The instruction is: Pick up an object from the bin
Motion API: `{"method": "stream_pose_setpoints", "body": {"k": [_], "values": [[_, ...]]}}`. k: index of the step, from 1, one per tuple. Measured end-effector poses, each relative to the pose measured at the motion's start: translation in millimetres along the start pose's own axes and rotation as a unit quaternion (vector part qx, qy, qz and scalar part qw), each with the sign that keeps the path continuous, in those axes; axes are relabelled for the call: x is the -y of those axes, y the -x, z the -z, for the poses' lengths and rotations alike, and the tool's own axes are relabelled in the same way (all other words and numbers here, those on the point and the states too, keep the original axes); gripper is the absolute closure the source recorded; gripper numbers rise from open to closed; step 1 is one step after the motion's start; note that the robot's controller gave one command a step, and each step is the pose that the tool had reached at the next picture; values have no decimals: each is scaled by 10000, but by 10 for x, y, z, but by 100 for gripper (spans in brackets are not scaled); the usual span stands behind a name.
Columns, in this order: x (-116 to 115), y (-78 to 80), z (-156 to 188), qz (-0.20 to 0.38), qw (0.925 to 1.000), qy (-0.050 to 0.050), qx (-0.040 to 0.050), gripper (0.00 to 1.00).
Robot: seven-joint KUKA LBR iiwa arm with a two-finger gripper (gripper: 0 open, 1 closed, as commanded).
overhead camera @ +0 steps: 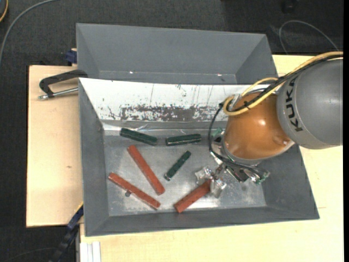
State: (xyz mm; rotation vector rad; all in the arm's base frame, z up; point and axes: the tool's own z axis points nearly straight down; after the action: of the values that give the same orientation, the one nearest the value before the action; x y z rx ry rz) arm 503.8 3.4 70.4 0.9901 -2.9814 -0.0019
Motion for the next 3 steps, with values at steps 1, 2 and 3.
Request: {"method": "stream_pose_setpoints", "body": {"k": [1, 2, 3], "values": [[-89, 50, 1, 55, 10000, -1, 4, 100], [204, 217, 4, -36, 10000, -22, 36, 100], [189, 208, -1, -30, 10000, -10, 22, 0]]}}
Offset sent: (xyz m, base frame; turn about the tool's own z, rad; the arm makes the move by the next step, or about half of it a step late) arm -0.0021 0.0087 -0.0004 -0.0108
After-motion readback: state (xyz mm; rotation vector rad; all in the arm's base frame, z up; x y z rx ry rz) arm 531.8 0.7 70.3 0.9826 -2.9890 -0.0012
